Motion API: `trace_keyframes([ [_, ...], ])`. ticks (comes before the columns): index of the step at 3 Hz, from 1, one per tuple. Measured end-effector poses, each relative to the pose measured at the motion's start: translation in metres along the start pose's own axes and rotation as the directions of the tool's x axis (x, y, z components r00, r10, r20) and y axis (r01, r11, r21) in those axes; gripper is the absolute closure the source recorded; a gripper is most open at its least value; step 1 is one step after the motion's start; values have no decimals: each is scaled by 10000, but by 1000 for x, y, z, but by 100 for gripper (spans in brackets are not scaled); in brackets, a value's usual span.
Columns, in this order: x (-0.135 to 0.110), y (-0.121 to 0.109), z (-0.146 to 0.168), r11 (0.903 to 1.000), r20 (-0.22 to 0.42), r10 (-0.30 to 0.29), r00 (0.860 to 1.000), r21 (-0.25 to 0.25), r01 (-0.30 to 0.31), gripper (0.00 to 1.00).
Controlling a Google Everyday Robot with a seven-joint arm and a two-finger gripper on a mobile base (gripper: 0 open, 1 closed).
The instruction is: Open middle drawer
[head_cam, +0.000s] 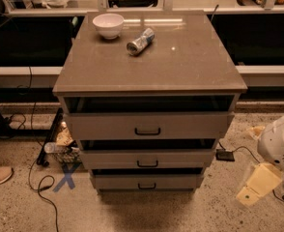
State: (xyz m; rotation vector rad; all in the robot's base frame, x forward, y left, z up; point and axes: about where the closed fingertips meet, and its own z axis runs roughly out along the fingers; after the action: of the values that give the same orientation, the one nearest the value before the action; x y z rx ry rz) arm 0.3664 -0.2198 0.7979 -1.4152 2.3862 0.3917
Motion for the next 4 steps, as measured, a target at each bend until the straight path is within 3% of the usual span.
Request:
trace_keyframes([
  [1,1,-1,2,10000,54,-18,10000,-60,18,0],
  [2,13,-7,40,9948,827,-108,9965,-1002,191,0],
  [3,20,-27,91,9760,2022,-596,9775,-1934,995,0],
  [4,25,-50,145,9391,2852,-1054,9527,-2865,1897,0],
])
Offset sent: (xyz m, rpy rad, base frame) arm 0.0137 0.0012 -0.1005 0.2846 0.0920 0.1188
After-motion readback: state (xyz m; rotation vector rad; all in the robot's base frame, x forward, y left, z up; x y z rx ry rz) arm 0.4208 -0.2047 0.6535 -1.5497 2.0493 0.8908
